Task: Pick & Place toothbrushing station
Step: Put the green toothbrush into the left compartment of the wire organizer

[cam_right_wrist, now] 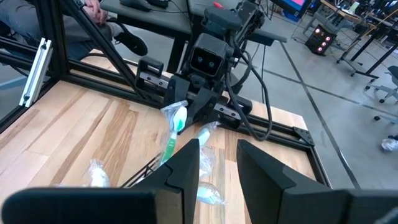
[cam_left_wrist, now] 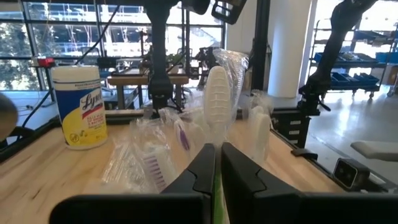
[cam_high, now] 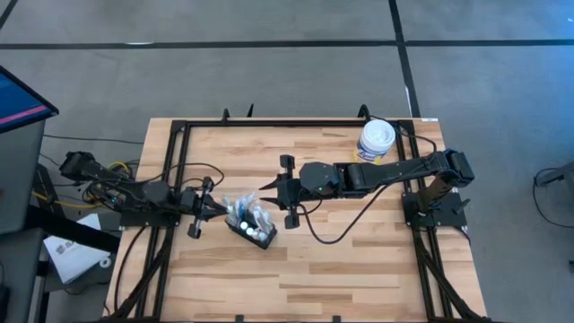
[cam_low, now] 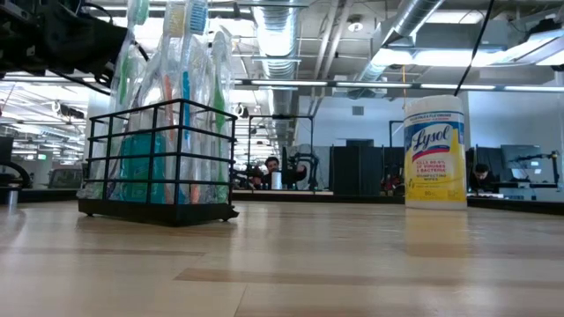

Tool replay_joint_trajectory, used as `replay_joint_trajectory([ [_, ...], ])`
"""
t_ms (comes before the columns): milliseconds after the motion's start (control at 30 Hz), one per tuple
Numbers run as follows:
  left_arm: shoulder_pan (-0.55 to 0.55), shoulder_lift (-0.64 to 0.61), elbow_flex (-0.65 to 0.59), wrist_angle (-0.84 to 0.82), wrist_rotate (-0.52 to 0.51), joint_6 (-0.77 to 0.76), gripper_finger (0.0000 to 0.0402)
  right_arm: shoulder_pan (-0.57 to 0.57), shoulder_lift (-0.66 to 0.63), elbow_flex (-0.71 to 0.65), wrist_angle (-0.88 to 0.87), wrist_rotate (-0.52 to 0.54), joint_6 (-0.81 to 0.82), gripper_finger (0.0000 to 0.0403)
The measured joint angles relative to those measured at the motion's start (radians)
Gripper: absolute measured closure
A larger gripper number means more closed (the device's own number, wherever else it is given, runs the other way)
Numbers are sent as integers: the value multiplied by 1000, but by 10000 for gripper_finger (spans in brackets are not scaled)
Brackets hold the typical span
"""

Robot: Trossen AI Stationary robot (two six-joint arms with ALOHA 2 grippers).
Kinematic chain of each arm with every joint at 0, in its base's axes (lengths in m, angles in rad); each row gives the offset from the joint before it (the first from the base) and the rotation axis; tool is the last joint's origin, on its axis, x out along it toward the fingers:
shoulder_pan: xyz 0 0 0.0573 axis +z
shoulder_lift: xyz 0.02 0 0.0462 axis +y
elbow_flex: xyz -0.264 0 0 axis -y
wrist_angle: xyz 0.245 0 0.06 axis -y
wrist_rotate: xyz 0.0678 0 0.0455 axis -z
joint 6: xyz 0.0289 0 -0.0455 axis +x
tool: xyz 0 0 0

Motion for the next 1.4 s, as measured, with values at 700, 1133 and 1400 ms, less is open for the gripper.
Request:
replay_joint_trajectory([
  [700, 0, 44, 0, -46, 1, 3, 382, 0, 0, 0, -4, 0, 0, 305],
  [1133, 0, 89, 0, -45, 4, 3, 385, 0, 0, 0, -4, 0, 0, 305],
  [1400, 0, 117, 0, -44, 3, 3, 379, 0, 0, 0, -4, 0, 0, 305],
])
